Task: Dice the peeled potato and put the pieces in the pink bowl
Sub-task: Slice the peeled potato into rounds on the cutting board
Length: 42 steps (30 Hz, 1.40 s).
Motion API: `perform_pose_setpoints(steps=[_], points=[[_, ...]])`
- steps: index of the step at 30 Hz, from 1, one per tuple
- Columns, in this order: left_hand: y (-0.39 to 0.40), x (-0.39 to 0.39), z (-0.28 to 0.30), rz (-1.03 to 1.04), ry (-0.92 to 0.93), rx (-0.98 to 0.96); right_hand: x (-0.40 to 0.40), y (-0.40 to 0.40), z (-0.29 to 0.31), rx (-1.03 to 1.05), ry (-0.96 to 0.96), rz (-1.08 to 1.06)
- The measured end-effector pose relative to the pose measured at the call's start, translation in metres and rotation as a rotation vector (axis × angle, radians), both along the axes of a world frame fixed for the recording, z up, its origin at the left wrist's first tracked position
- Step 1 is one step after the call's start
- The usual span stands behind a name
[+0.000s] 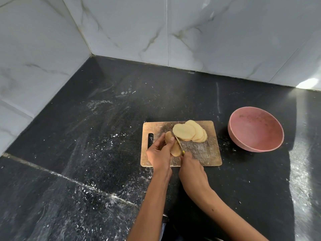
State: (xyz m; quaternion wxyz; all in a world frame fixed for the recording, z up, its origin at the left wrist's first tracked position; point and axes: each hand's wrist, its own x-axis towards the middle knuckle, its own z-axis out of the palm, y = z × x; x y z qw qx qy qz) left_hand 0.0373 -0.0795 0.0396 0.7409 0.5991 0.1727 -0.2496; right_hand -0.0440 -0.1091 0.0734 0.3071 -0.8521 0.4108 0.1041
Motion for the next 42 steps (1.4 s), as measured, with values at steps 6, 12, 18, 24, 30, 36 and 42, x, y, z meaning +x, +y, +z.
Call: perform_pose_setpoints(steps=[6, 12, 18, 24, 30, 36, 42], points=[[0.0, 0.0, -0.003, 0.006, -0.031, 0.031, -0.004, -0.001, 0.003, 0.024, 0.004, 0.026], [-0.002, -0.001, -0.004, -0.005, -0.07, 0.063, 0.009, -0.008, 0.002, 0.011, 0.008, 0.027], [-0.002, -0.002, -0.005, -0.036, -0.08, 0.074, -0.006, -0.004, 0.0, 0.05, 0.026, 0.013], [0.0, 0.001, -0.001, -0.019, -0.055, 0.045, 0.006, -0.009, 0.0, 0.032, 0.043, 0.05], [0.0, 0.0, 0.001, -0.03, -0.059, 0.045, 0.011, -0.016, 0.003, 0.054, 0.066, 0.058], [0.001, -0.001, -0.003, -0.036, -0.072, 0.048, 0.0, -0.012, 0.001, 0.127, 0.077, 0.049], [0.0, 0.0, -0.004, -0.032, -0.08, 0.054, 0.013, -0.024, -0.011, 0.208, 0.042, 0.071]])
